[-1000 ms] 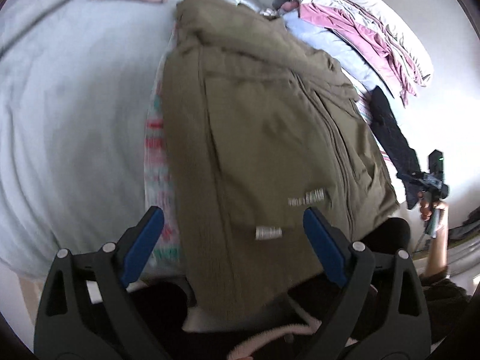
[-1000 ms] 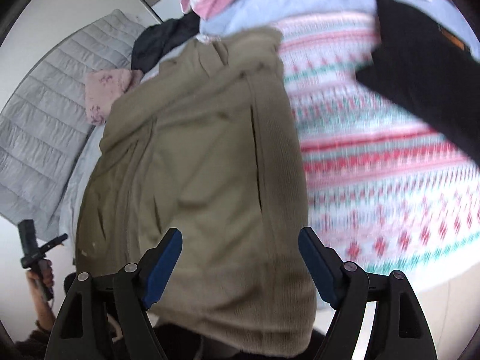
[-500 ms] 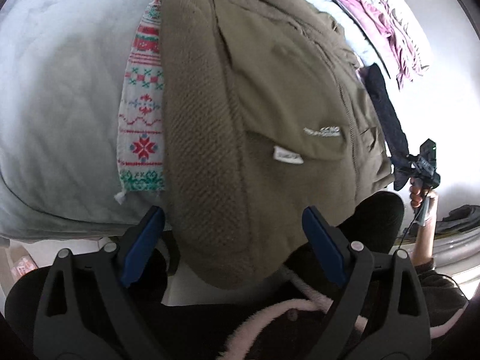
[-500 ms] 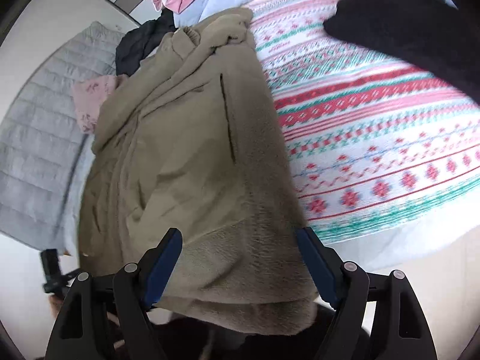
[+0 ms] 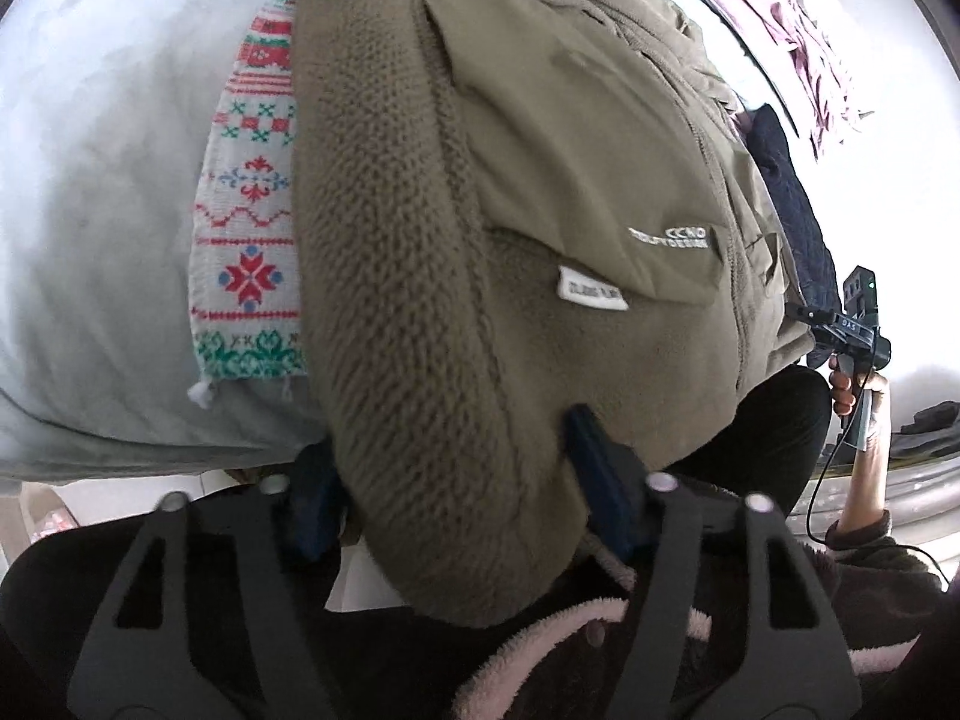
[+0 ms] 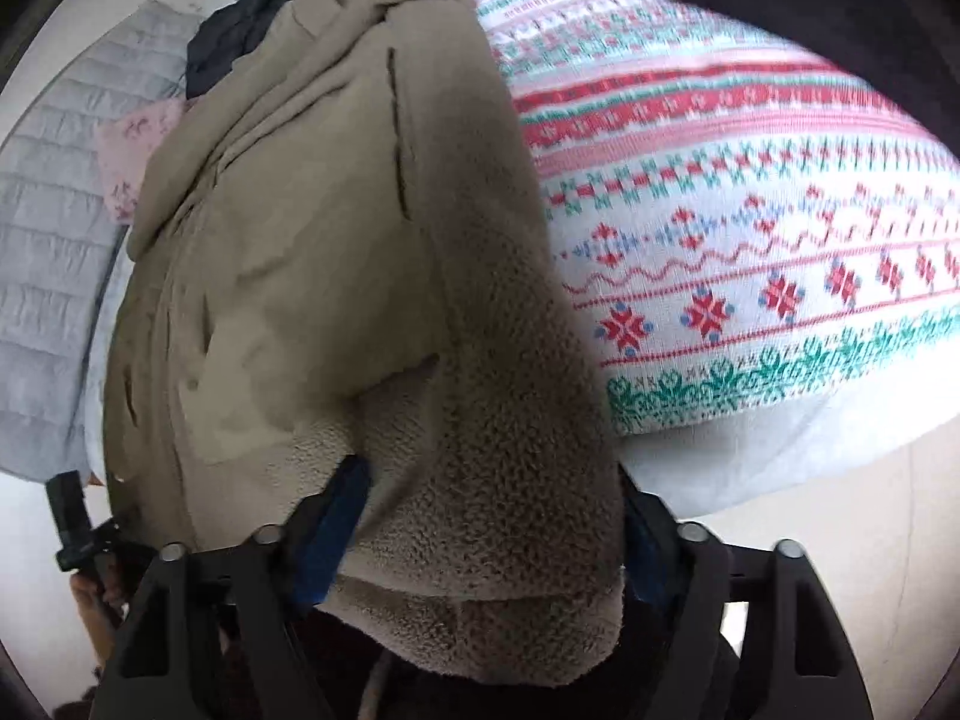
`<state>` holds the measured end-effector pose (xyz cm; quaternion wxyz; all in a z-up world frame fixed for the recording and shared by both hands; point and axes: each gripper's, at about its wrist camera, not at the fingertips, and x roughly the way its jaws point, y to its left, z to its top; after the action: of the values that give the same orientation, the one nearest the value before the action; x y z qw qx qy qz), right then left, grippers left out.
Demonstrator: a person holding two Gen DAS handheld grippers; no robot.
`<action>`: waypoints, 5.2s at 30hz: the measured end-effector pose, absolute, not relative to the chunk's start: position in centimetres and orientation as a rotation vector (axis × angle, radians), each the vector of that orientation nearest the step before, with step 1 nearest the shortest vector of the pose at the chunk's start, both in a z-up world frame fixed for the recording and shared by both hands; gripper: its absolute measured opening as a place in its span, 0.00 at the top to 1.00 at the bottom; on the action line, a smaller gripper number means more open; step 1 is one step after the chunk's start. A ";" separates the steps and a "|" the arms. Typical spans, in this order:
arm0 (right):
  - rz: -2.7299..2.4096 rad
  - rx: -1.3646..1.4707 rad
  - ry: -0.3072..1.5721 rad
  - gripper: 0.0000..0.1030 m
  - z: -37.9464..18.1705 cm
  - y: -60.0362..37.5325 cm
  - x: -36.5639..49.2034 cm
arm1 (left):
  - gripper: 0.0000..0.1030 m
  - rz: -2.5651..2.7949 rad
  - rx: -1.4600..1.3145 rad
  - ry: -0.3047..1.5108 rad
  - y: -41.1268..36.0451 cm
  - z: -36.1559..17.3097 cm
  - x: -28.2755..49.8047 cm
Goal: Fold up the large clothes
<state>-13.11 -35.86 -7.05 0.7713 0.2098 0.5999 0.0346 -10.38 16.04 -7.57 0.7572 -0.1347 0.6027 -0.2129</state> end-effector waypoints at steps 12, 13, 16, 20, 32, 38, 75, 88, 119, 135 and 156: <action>0.144 0.438 1.084 0.78 0.7 -34.2 -15.4 | 0.72 -0.524 -0.222 1.107 14.3 0.1 -11.4; 0.149 0.434 1.066 0.78 1.4 -34.1 -15.4 | 0.72 -0.529 -0.227 1.090 14.3 0.7 -11.3; 0.167 0.435 1.005 0.79 4.0 -34.1 -14.8 | 0.73 -0.550 -0.246 1.019 14.5 3.1 -10.8; 0.186 0.443 0.928 0.79 7.2 -33.3 -13.5 | 0.73 -0.577 -0.281 0.921 14.6 6.4 -9.0; 0.150 0.558 0.664 0.79 14.3 -34.9 -3.4 | 0.74 -0.528 -0.401 0.684 16.1 13.7 4.0; 0.118 0.647 0.618 0.79 13.8 -37.3 4.4 | 0.73 -0.467 -0.487 0.666 17.6 12.9 13.5; 0.112 0.294 0.887 0.30 2.3 -38.1 22.2 | 0.19 -0.354 -0.036 0.930 14.9 1.1 28.8; 0.047 0.226 0.885 0.82 -0.2 -35.4 29.5 | 0.83 -0.281 -0.027 0.817 12.6 3.7 30.3; 0.025 0.635 0.930 0.27 -2.8 -45.0 30.1 | 0.20 -0.281 -0.318 0.951 20.4 0.6 35.4; 0.332 1.079 1.038 0.34 -11.2 -44.0 26.9 | 0.50 -0.507 -0.889 1.140 22.8 -9.9 30.1; 0.261 0.811 1.155 0.48 -3.5 -39.0 11.0 | 0.57 -0.465 -0.497 1.116 24.0 0.9 11.9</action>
<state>11.04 -39.00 -3.47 0.7535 0.3714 0.5292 0.1194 11.89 23.97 0.90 0.7938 -0.2314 0.5192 -0.2162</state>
